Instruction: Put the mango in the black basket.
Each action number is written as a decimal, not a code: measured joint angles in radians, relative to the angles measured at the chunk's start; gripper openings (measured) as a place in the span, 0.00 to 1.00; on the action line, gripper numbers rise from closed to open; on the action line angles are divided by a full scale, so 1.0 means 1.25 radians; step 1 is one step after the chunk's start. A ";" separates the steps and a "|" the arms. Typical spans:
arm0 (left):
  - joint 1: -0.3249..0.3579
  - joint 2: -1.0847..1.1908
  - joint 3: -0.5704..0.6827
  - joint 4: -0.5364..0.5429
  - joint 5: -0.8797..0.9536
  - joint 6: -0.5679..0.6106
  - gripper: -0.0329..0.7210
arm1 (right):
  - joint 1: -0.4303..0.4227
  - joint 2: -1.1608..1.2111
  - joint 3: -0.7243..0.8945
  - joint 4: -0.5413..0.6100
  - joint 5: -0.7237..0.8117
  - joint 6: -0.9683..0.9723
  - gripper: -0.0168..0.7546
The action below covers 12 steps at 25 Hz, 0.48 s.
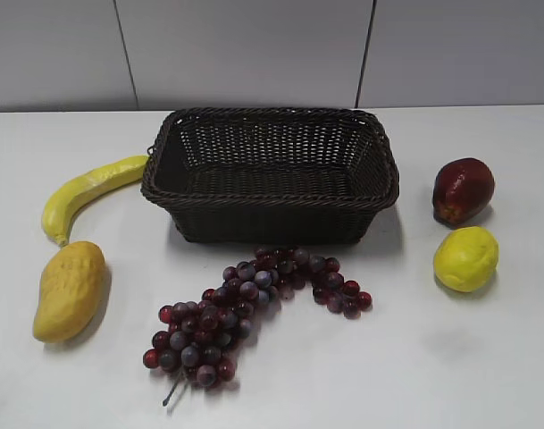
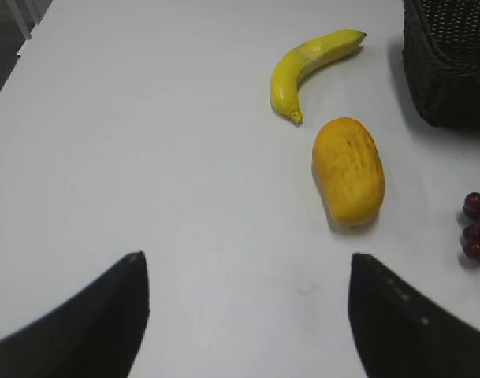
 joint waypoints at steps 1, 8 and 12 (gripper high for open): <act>0.000 0.000 0.000 0.000 0.000 0.000 0.82 | 0.000 0.000 0.000 0.000 0.000 0.000 0.76; 0.000 0.000 0.000 0.000 0.000 0.000 0.82 | 0.000 0.000 0.000 0.000 0.000 0.000 0.76; 0.000 0.000 0.000 0.000 0.000 0.000 0.82 | 0.000 0.000 0.000 0.000 0.000 0.000 0.76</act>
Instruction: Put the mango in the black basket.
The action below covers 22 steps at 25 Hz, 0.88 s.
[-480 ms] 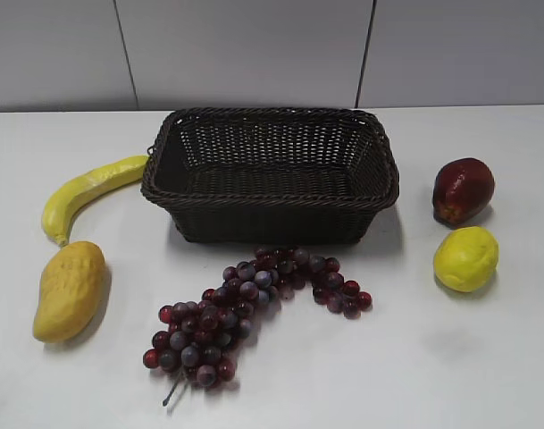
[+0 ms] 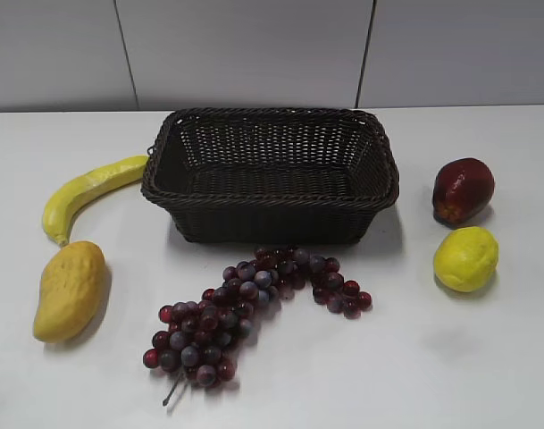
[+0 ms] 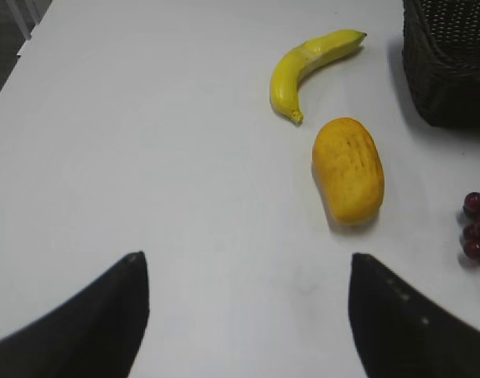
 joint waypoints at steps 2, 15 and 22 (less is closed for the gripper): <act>0.000 0.000 0.000 0.000 0.000 0.000 0.82 | 0.000 0.000 0.000 0.000 0.000 0.000 0.76; 0.000 0.012 -0.004 0.004 -0.013 0.000 0.87 | 0.000 0.000 0.000 0.000 0.000 0.000 0.76; 0.000 0.244 -0.047 0.011 -0.184 -0.001 0.96 | 0.000 0.000 0.000 0.000 0.000 0.000 0.76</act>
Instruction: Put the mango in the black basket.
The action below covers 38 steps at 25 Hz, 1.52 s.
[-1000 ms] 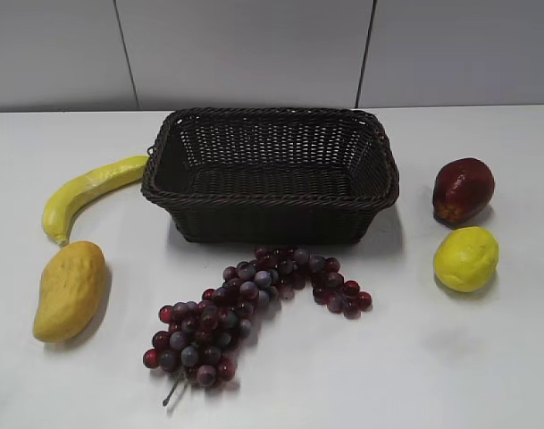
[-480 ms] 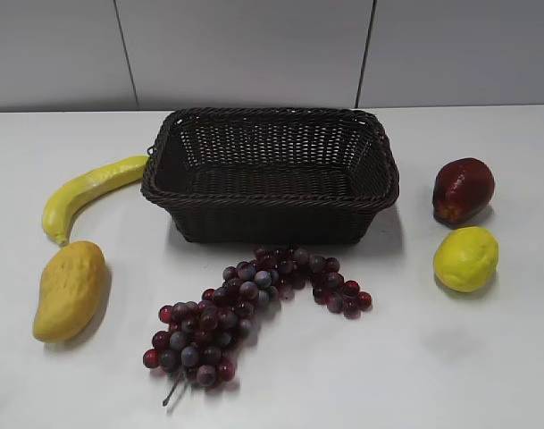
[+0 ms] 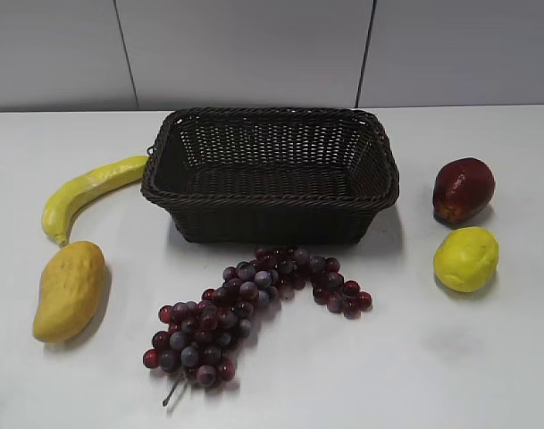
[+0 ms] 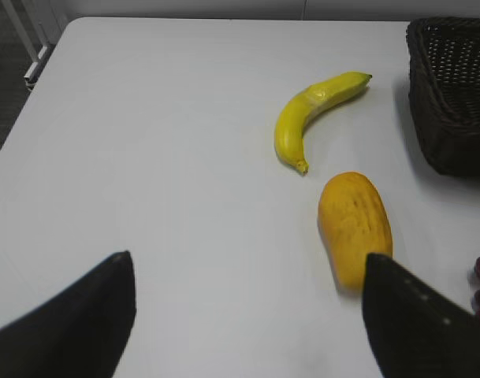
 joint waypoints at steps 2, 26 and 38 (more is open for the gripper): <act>0.000 0.096 -0.011 -0.023 -0.035 0.000 0.96 | 0.000 0.000 0.000 0.000 0.000 0.000 0.76; -0.139 1.059 -0.242 -0.229 -0.193 0.069 0.96 | 0.000 0.000 0.000 0.000 0.000 0.000 0.76; -0.156 1.214 -0.282 -0.241 -0.274 0.069 0.96 | 0.000 0.000 0.000 0.000 0.000 0.000 0.76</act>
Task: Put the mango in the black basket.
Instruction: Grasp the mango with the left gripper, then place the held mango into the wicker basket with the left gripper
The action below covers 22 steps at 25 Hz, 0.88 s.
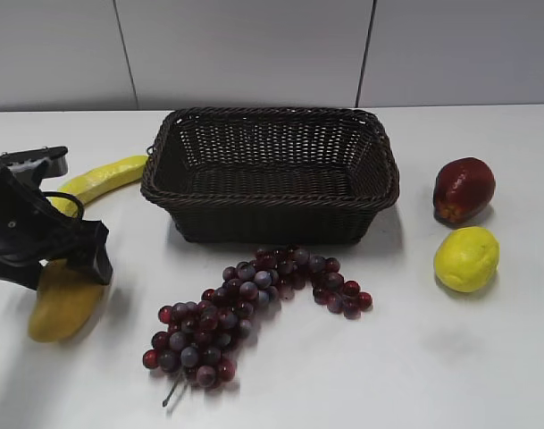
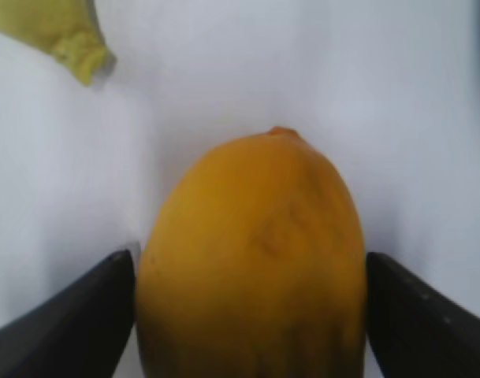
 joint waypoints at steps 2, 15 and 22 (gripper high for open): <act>-0.001 0.016 0.000 0.000 0.001 0.000 0.94 | 0.000 0.000 0.000 0.000 0.000 0.000 0.76; -0.002 -0.016 -0.176 0.009 0.235 0.000 0.78 | 0.000 0.000 0.000 0.000 0.000 0.000 0.76; -0.013 -0.056 -0.425 -0.025 0.245 0.000 0.78 | 0.000 0.000 0.000 0.000 0.000 0.000 0.76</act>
